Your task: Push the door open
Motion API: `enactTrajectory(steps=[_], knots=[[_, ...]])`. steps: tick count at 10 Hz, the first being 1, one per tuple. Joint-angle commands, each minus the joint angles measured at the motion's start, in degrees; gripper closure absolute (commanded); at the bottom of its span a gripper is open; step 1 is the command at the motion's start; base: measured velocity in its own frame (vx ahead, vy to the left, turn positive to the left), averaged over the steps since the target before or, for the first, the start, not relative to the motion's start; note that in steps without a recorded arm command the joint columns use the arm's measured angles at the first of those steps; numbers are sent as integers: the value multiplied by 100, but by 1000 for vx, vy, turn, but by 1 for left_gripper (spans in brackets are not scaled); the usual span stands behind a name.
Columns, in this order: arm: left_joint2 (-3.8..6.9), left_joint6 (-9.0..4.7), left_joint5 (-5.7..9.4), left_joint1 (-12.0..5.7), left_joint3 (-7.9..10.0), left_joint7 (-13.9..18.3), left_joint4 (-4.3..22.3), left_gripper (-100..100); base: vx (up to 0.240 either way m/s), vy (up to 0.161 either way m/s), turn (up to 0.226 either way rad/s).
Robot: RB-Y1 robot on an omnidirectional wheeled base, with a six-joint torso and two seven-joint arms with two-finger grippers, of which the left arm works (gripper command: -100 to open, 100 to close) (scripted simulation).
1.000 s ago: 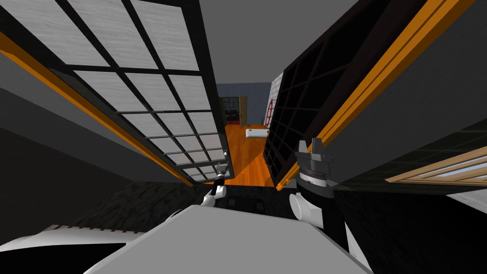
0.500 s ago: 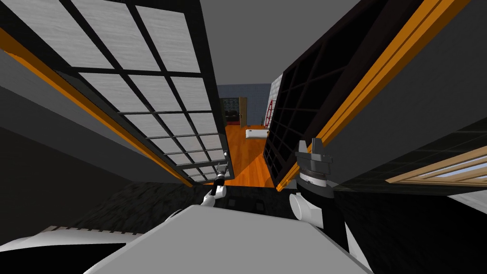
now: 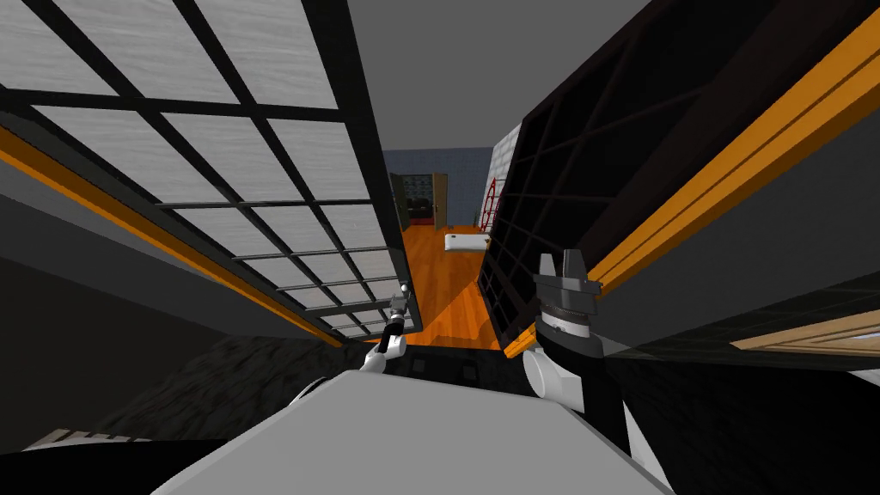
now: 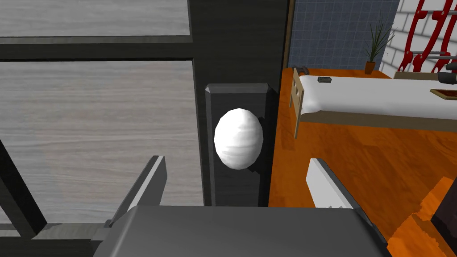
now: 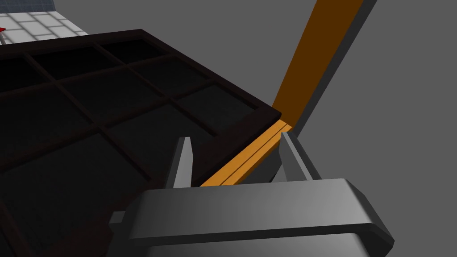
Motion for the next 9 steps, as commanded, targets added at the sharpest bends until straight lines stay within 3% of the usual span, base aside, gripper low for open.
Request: enactTrajectory(steps=[1, 4, 5, 9], knots=[[52, -10, -5, -4, -21, 74, 30, -100, 201, -4, 17], [92, -2, -6, 0, -32, 112, 27, -100, 160, 6, 12], [92, -2, -6, 0, -32, 112, 27, 100, -20, -3, -3], [92, -2, -6, 0, -32, 112, 27, 100, -17, 2, -5]])
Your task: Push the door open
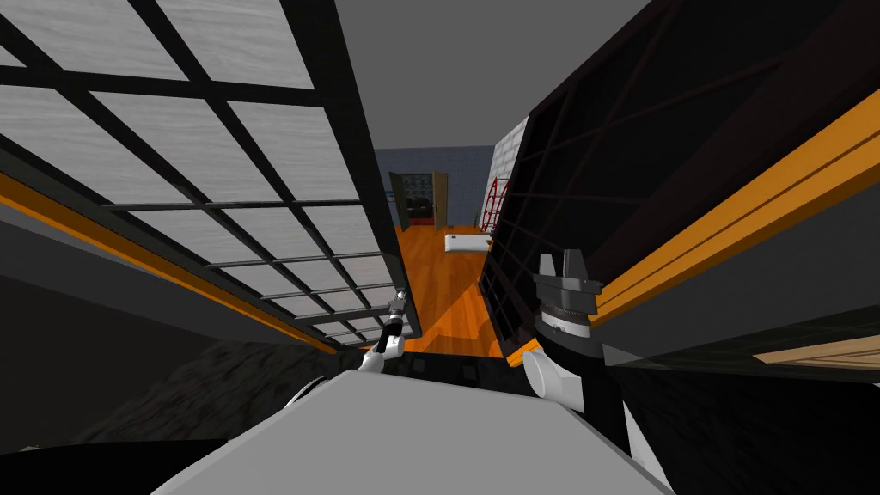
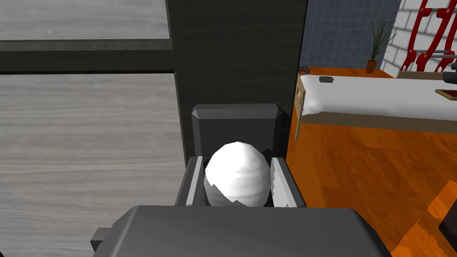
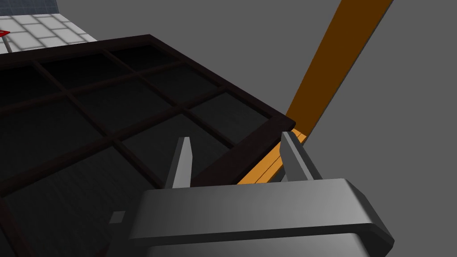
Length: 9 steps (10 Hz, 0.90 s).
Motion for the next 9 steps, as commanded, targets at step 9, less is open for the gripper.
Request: enactTrajectory(steps=[9], knots=[[-92, -168, 553, 346, 636, -494, -386, 100, 148, 14, -69]])
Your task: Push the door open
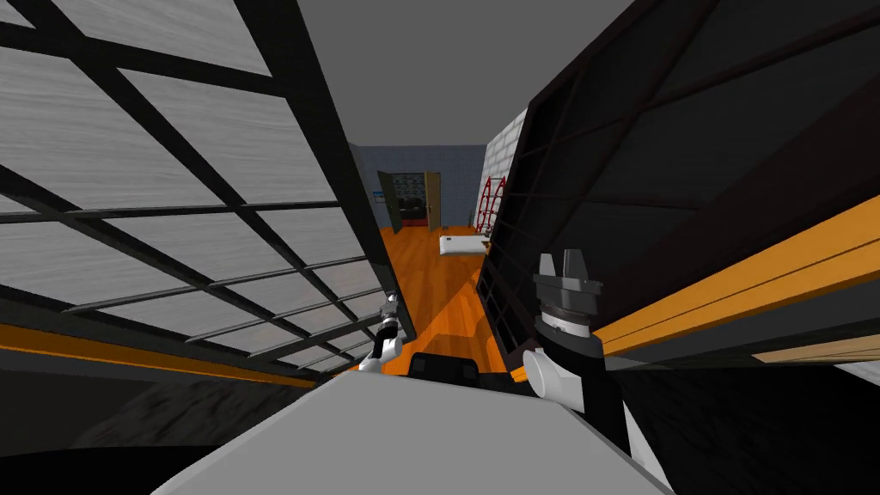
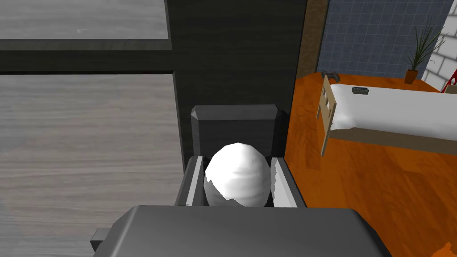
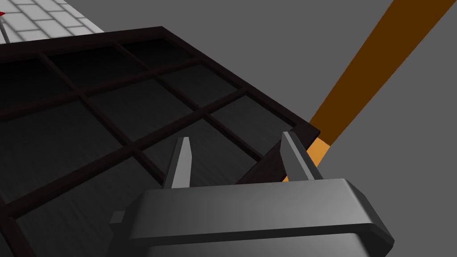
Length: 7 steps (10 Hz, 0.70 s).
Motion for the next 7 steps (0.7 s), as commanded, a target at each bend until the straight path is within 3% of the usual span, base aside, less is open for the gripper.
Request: enactTrajectory(steps=[1, 2, 3, 4, 7], knots=[[13, -49, 157, 93, 187, -132, -164, 100, 204, 38, -121], [-7, -79, 254, 154, 299, -219, -232, 100, 182, 32, -119], [-7, -79, 254, 154, 299, -219, -232, 100, 125, 29, -49], [-42, -125, 403, 247, 471, -353, -337, 100, 146, 35, -108], [-94, -187, 606, 373, 705, -535, -479, 100, 156, 55, -104]])
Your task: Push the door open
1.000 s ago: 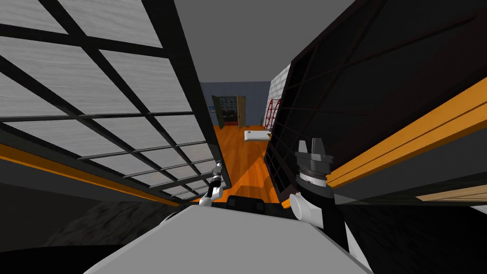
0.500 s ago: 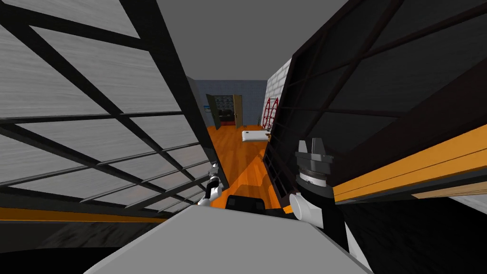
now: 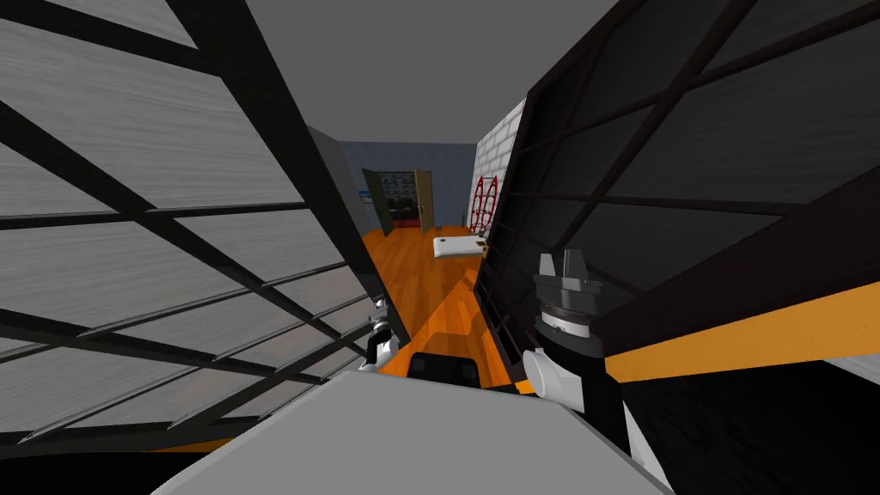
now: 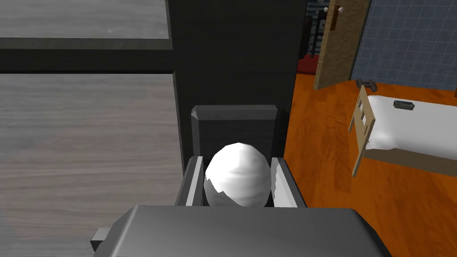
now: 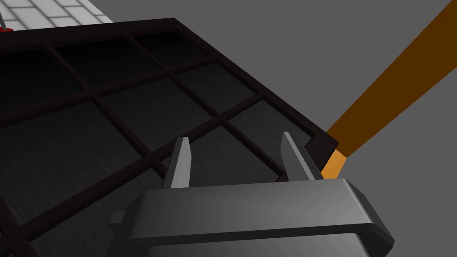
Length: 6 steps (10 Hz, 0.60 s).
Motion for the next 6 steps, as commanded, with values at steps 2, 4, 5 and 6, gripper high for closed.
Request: enactTrajectory(steps=[2, 4, 5, 6], knots=[[11, -5, 112, 92, 155, -135, -192, 100, 97, 39, -37], [-50, -66, 311, 216, 384, -314, -331, 100, 117, 35, -103], [-65, -82, 361, 247, 440, -358, -365, 100, 141, 48, -91], [-99, -110, 453, 304, 547, -441, -430, 100, 151, 75, -80]])
